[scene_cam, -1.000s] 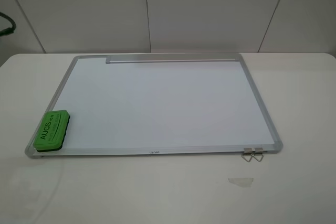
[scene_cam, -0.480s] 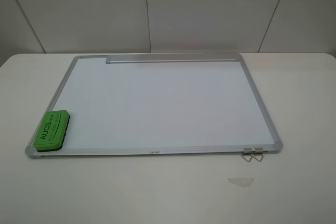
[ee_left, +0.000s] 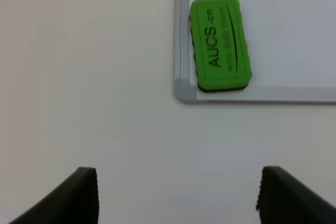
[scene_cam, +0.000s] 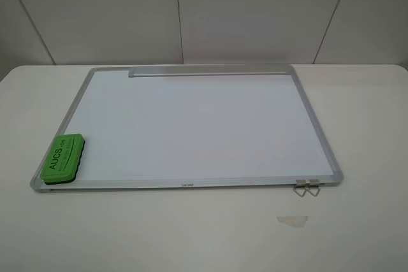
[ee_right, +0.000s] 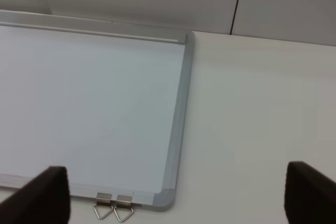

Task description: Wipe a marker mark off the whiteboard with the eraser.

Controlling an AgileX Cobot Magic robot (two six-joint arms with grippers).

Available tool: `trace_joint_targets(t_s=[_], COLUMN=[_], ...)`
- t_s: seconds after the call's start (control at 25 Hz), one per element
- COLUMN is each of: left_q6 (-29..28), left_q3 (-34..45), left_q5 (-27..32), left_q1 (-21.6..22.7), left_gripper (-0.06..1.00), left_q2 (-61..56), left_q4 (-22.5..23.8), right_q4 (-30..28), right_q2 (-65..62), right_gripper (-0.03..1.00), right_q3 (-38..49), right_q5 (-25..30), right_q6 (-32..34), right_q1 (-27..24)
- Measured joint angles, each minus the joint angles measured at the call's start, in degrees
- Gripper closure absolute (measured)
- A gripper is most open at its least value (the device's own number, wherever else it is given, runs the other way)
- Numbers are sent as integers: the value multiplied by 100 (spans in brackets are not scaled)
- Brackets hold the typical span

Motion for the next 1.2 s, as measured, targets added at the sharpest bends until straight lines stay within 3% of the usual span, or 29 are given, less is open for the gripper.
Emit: trace_joint_targets(t_s=[0.24,0.52,0.8,1.2], left_q6=[140,148,142,142], left_q3=[177,177,177,177], left_q5=[-390,-409,-414,-414], left_q1=[0,0,0,0], left_gripper=[30,30,30,30], left_q2=[-94,-323,-1272,-1300], left_q4=[-12,-55,-66,-66], right_q4=[0,0,0,0], right_q2=[0,0,0,0], right_gripper=[15,15,15,15], right_q3=[0,0,0,0], right_q5=[0,0,0,0], right_q6=[0,0,0,0], right_q1=[0,0,0,0])
